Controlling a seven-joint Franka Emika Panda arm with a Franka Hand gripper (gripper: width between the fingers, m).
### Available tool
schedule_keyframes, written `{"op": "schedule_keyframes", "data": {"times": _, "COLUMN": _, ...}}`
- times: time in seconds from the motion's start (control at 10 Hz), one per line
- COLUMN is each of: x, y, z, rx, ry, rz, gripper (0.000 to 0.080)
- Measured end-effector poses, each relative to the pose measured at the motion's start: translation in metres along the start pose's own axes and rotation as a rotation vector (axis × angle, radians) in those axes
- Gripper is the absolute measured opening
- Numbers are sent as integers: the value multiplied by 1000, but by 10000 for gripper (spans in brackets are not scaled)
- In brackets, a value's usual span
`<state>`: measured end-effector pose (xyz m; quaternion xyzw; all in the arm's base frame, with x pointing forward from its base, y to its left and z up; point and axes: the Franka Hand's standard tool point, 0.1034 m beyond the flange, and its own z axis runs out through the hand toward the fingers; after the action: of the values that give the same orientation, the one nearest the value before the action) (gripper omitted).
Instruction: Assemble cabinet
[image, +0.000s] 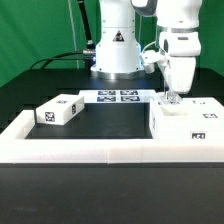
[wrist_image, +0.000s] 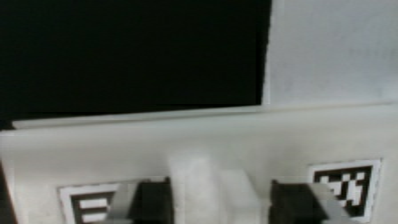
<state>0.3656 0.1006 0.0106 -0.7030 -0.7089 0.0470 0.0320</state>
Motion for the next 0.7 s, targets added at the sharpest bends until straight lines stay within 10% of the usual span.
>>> {"op": "schedule_keyframes", "data": {"times": 0.7, "x": -2, "y": 3, "z": -23, "rx": 8, "ry": -47, "rz": 53, "gripper": 72}}
